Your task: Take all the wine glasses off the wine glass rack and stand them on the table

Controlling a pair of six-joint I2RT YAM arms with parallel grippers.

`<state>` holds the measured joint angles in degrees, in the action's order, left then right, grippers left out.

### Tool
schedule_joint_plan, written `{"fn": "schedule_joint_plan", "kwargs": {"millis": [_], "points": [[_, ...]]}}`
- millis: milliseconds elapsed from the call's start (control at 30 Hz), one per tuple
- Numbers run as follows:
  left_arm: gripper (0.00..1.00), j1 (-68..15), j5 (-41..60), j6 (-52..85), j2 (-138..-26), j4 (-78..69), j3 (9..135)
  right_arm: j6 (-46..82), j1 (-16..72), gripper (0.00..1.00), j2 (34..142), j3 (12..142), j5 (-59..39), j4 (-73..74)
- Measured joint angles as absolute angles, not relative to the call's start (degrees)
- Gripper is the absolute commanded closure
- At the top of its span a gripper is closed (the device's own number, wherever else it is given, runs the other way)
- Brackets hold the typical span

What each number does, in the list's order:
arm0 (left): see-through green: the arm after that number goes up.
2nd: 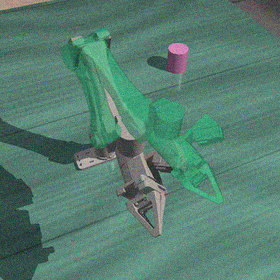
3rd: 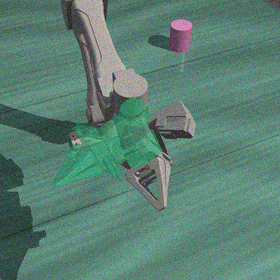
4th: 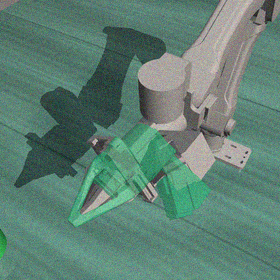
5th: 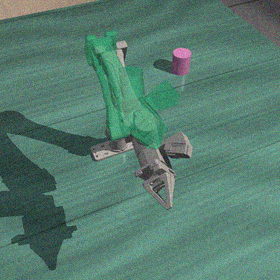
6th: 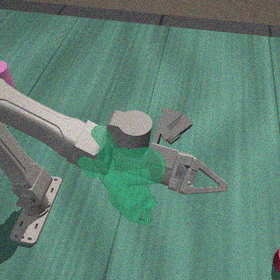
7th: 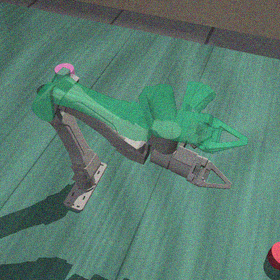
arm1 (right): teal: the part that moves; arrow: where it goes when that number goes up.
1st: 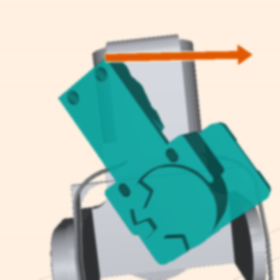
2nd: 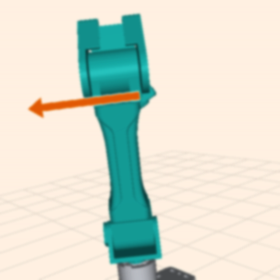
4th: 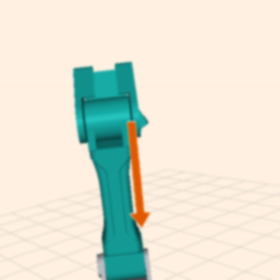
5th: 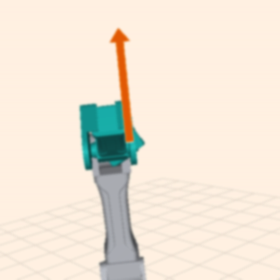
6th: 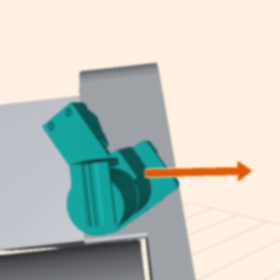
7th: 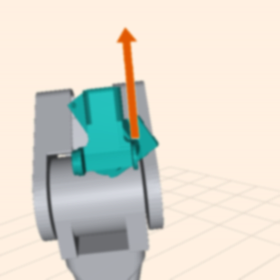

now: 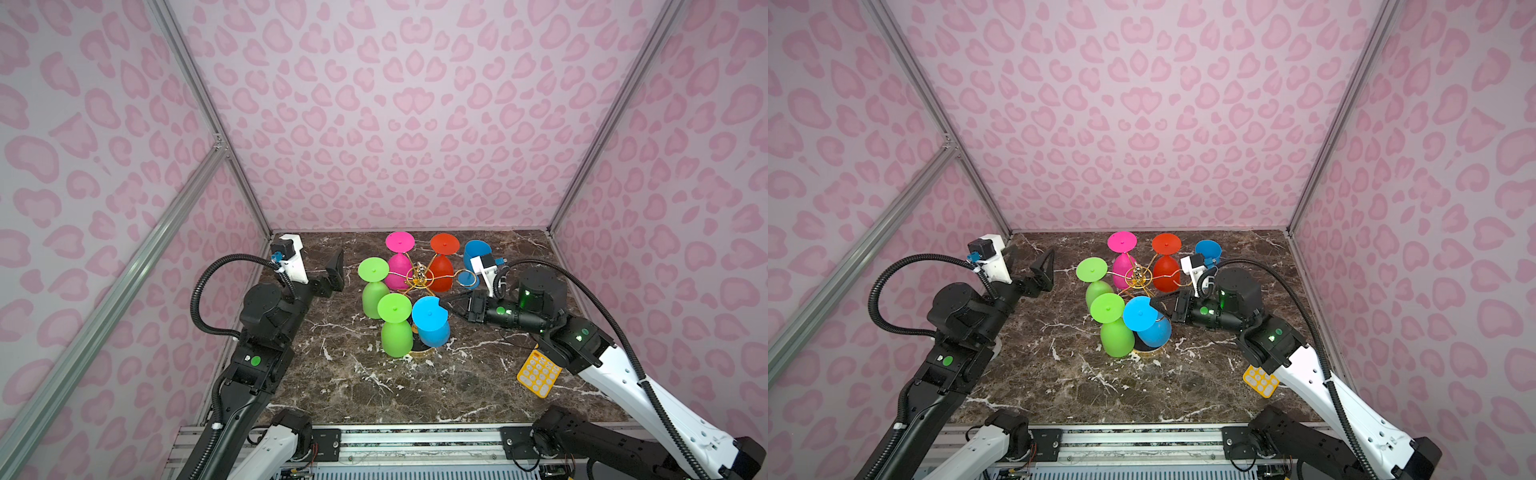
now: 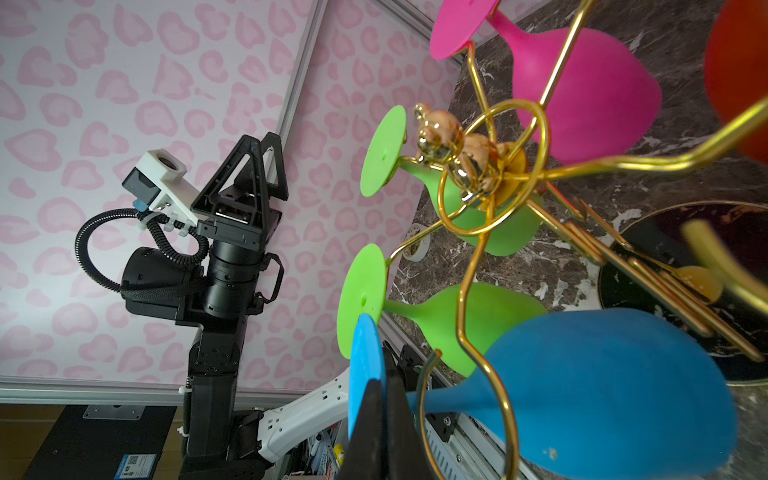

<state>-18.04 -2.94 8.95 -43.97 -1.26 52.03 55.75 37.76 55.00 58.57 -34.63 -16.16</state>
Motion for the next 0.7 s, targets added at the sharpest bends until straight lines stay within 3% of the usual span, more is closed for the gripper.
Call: {"fn": "schedule_joint_plan", "kwargs": {"millis": [700], "points": [[0.02, -17.8, -2.9, 9.0, -44.1, -1.2, 51.8, 55.8, 38.2, 1.00, 50.9, 56.2, -34.8, -17.5]]}}
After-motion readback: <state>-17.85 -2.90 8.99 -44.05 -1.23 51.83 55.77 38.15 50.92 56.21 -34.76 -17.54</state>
